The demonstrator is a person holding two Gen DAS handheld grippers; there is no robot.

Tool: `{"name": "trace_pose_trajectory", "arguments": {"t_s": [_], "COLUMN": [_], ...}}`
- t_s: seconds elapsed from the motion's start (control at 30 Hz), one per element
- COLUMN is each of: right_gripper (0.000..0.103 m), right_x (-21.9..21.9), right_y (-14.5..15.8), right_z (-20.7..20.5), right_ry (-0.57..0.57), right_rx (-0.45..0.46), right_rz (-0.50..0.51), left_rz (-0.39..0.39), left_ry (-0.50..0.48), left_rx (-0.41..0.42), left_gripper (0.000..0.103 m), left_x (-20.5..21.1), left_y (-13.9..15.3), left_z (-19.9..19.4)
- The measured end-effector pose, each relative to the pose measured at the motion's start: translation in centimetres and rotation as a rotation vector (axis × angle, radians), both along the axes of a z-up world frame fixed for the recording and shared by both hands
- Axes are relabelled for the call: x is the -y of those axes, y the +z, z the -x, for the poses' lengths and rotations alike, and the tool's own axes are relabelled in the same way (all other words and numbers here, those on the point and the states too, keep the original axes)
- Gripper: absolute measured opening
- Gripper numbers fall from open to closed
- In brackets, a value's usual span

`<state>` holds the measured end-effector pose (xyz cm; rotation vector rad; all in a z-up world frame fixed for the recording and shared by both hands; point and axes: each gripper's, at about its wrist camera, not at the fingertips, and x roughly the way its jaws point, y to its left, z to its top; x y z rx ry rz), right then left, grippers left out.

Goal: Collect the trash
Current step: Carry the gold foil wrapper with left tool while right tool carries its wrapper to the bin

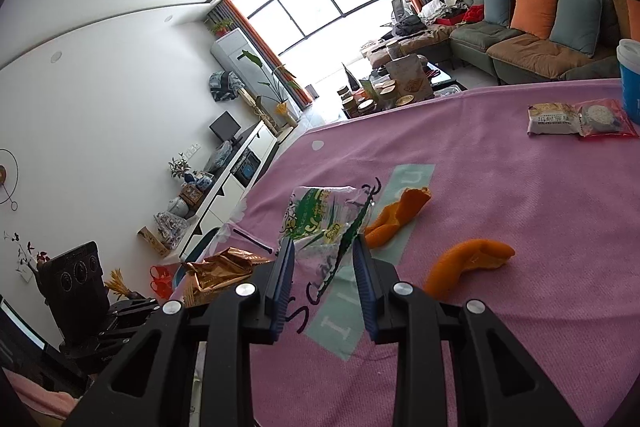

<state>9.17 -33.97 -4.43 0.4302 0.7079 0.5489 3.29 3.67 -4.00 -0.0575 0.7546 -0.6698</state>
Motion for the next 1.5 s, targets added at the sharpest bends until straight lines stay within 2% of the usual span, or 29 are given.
{"name": "trace_pose_trajectory", "arguments": {"t_s": [1.5], "right_gripper": [0.028], "right_x": [-12.9], "right_y": [0.8], "right_z": [-1.9], "right_ry": [0.315], "right_rx": [0.019], "right_rz": [0.002], "left_rz": [0.002], "left_ry": [0.311], "left_rx": [0.090], "left_gripper": [0.004], "left_x": [-10.5], "left_y": [4.2], "left_z": [3.5]}}
